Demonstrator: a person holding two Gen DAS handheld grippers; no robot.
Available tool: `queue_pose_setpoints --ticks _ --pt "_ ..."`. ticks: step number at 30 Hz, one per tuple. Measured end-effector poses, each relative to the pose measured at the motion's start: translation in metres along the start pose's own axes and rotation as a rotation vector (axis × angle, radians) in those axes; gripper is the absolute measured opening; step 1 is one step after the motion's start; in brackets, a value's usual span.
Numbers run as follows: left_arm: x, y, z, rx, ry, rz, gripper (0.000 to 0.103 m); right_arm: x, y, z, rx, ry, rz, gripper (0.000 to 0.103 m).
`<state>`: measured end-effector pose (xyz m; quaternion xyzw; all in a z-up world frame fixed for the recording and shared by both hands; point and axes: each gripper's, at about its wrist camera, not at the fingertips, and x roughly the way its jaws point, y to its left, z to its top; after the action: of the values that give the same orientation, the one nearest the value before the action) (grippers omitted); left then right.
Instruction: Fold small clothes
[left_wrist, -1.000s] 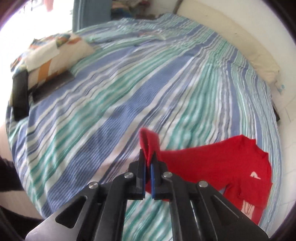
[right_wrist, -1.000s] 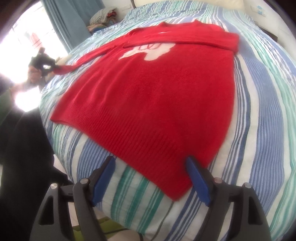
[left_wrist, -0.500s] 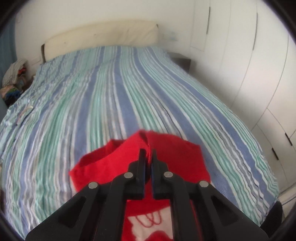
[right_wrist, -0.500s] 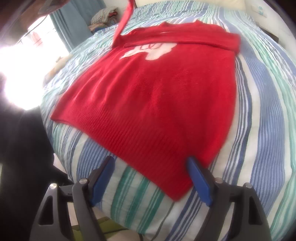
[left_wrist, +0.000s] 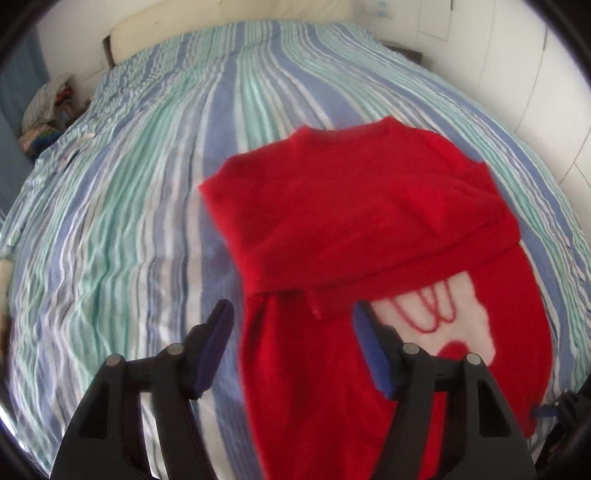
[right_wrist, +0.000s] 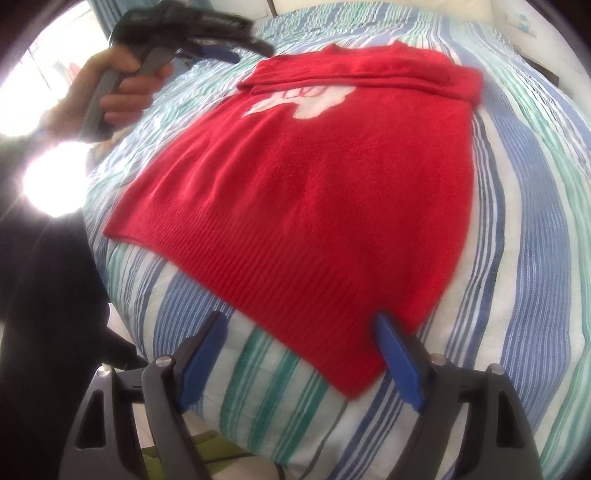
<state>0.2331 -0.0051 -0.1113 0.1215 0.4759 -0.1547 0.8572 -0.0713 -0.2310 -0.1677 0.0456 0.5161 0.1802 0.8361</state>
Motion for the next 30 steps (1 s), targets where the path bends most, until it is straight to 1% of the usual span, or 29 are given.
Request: queue_pose_setpoints --ticks 2,5,7,8,10,11,12,13,15,16,17,18,20,22,24,26,29,30 --pt "0.004 0.009 -0.009 0.040 0.006 0.028 0.067 0.001 0.000 0.000 0.000 0.001 0.004 0.085" --pt "0.020 0.000 -0.013 0.111 0.013 0.073 0.067 0.003 0.004 0.000 -0.015 0.004 -0.009 0.087" --pt "0.033 -0.007 -0.014 0.152 0.009 0.106 0.064 0.003 0.005 0.000 -0.024 0.006 -0.020 0.087" --pt "0.040 -0.011 -0.013 0.165 0.003 0.141 0.061 0.003 0.006 0.000 -0.023 0.006 -0.021 0.087" --pt "0.055 -0.012 -0.008 0.150 -0.009 0.211 0.054 0.003 0.005 0.000 -0.016 0.006 -0.019 0.087" --pt "0.060 -0.011 -0.006 0.123 -0.013 0.223 0.037 0.003 0.005 0.000 -0.013 0.006 -0.019 0.087" --pt "0.064 -0.006 -0.004 0.077 -0.013 0.213 0.004 0.003 0.005 0.000 -0.011 0.006 -0.019 0.087" --pt "0.065 0.002 -0.003 0.014 -0.019 0.189 0.006 0.003 0.005 0.000 -0.014 0.006 -0.022 0.087" --pt "0.058 0.024 -0.010 -0.114 -0.060 0.177 0.004 0.003 0.007 -0.001 -0.026 0.009 -0.031 0.087" --pt "0.057 0.036 -0.016 -0.172 -0.057 0.149 0.004 0.004 0.009 -0.001 -0.036 0.014 -0.035 0.087" --pt "0.059 0.045 -0.022 -0.203 -0.049 0.128 0.004 0.003 0.010 0.000 -0.048 0.024 -0.038 0.087" --pt "0.060 0.049 -0.028 -0.208 -0.045 0.121 0.004 0.001 0.011 0.001 -0.059 0.035 -0.040 0.086" --pt "0.062 0.046 -0.035 -0.192 -0.042 0.120 0.004 -0.007 0.011 0.005 -0.070 0.054 -0.033 0.083" --pt "0.064 0.046 -0.035 -0.203 -0.045 0.116 0.004 -0.018 0.006 0.015 -0.047 0.067 0.003 0.080" --pt "0.068 0.054 -0.036 -0.271 -0.044 0.075 0.004 -0.034 -0.006 0.036 0.005 0.045 0.060 0.080" --pt "0.071 0.060 -0.041 -0.319 -0.051 0.040 0.005 -0.050 -0.026 0.069 0.078 -0.006 0.117 0.080" --pt "0.073 0.059 -0.045 -0.317 -0.062 0.038 0.005 -0.063 -0.072 0.130 0.227 -0.118 0.170 0.079" --pt "0.074 0.058 -0.045 -0.316 -0.063 0.039 0.005 -0.060 -0.091 0.151 0.286 -0.148 0.189 0.075"
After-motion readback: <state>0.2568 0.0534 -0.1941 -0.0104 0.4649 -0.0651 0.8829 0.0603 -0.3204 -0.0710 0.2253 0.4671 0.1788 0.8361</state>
